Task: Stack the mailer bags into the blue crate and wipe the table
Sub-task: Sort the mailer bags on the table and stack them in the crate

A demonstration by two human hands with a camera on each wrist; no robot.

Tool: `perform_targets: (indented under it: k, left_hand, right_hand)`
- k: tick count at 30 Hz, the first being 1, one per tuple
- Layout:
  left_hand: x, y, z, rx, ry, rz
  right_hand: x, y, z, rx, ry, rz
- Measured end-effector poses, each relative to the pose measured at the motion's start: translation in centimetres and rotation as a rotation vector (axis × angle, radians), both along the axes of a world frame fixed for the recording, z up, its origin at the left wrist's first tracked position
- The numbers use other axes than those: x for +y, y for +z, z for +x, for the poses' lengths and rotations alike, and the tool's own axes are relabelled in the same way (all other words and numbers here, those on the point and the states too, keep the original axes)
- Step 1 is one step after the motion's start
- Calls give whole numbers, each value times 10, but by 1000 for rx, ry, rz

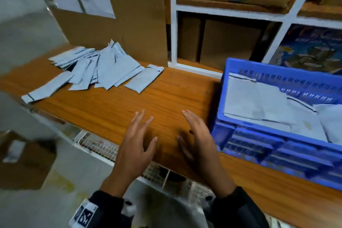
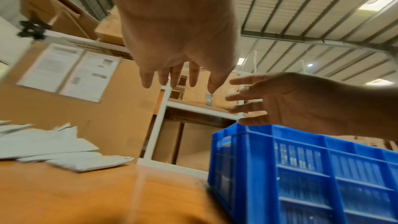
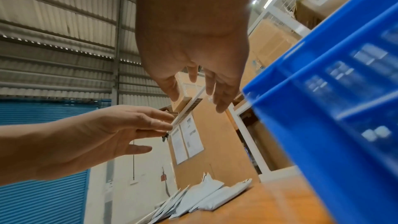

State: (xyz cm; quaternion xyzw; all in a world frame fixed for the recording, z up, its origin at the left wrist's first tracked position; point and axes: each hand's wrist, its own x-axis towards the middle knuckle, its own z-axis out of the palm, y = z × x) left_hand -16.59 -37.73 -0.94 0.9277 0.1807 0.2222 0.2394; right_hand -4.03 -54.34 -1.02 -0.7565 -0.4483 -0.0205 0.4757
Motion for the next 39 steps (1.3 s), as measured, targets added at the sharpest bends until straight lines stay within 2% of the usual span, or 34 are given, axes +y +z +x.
perform_targets:
  k: [4, 9, 18, 21, 25, 31, 35, 39]
  left_hand:
    - [66, -19, -45, 35, 43, -121]
    - [142, -23, -75, 52, 113, -164]
    - [269, -18, -81, 35, 200, -260]
    - [317, -17, -70, 24, 229, -287]
    - [388, -22, -49, -3, 267, -384]
    - [478, -9, 2, 65, 292, -321]
    - [528, -8, 35, 63, 325, -404]
    - [583, -26, 68, 113, 354, -521]
  right_hand:
    - [62, -9, -39, 55, -53, -39]
    - [133, -7, -68, 187, -89, -146]
    - [262, -14, -42, 274, -91, -195]
    - [307, -16, -19, 319, -123, -157]
    - [374, -20, 21, 469, -214, -146]
    - [471, -39, 79, 657, -265, -208]
    - [508, -59, 102, 737, -371, -245]
    - [530, -70, 111, 788, -507, -257]
